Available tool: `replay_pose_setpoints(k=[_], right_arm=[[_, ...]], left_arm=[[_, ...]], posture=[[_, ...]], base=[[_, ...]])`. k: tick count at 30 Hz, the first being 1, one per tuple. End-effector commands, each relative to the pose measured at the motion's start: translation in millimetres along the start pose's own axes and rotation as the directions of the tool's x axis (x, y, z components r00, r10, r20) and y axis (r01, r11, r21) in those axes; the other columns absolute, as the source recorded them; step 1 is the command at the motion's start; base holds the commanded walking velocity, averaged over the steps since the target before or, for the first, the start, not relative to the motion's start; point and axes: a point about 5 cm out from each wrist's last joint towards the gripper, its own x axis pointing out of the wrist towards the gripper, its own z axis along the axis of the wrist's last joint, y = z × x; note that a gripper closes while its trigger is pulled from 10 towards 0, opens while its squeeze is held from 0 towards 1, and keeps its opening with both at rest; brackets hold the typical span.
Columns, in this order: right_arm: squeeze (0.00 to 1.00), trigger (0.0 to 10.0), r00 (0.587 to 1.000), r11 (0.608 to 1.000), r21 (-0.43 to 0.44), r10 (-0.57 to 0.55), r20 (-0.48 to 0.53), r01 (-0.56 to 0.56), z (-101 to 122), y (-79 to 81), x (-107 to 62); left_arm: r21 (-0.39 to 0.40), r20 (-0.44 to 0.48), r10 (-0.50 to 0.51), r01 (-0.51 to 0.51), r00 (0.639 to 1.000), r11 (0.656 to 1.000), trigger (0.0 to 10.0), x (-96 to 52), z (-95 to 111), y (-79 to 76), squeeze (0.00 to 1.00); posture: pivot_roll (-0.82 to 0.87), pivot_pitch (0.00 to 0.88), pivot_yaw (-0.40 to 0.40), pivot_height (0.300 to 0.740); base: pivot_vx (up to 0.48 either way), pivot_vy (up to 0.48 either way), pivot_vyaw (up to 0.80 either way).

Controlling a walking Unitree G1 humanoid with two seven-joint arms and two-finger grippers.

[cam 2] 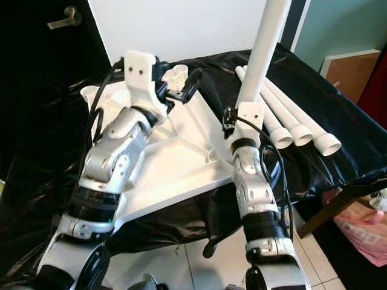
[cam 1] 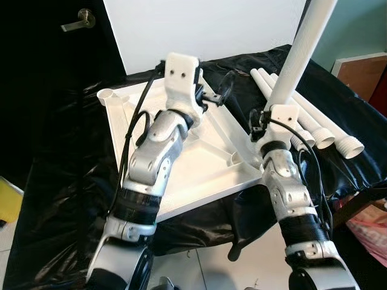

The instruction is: Building children table

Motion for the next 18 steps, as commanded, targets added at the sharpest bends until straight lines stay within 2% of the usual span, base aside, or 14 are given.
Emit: replay_pose_setpoints(k=[1,7,10,18], right_arm=[[0.00,10.0,0.999,1.000,0.006,0.005,0.033,-0.005,5,0.0,-1.9],[0.00,10.0,0.999,1.000,-0.006,0.008,0.041,-0.008,4,-2.1,-5.5],[0.00,10.0,0.999,1.000,-0.027,0.003,0.037,-0.002,-1,-7.1,-11.9],[0.00,10.0,0.999,0.999,-0.040,0.019,0.027,-0.018,-3,-9.1,-17.3]], left_arm=[[0.025,0.013,-0.084,0.084,0.996,0.996,10.0,-2.3,0,-7.3,0.00],[0.040,-0.010,-0.114,0.115,0.993,0.993,10.0,-7.8,-10,-10.9,0.00],[0.106,-0.060,-0.131,0.136,0.990,0.985,10.0,-16.4,-25,-12.4,0.00],[0.109,-0.070,-0.145,0.152,0.987,0.982,10.0,-23.2,-30,-14.7,0.00]], posture=[[-0.10,0.017,0.068,0.740],[-0.10,0.021,0.069,0.740],[-0.10,0.021,0.069,0.740],[-0.10,0.031,0.065,0.740]], base=[[0.000,0.000,0.00],[0.000,0.000,0.00],[0.000,0.000,0.00],[0.000,0.000,0.00]])
